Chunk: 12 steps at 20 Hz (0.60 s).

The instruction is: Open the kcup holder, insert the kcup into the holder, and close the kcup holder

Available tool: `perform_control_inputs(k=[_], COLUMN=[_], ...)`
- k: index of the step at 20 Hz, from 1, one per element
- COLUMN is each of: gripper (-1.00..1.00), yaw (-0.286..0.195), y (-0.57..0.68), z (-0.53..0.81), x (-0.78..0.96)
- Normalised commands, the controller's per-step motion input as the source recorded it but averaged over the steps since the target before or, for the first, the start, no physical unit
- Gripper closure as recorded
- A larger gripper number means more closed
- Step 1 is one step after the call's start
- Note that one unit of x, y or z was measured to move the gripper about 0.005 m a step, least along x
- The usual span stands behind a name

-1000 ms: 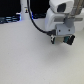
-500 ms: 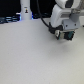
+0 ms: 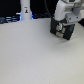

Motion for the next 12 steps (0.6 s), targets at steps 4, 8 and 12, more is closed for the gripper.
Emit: perform_control_inputs(k=[4, 8, 12], gripper=[-1.0, -1.0, -1.0], yaw=[0.077, 0.077, 0.036], y=[0.5, 0.51, 0.44], z=[-0.07, 0.01, 0.52], x=[-0.69, -0.7, -0.24])
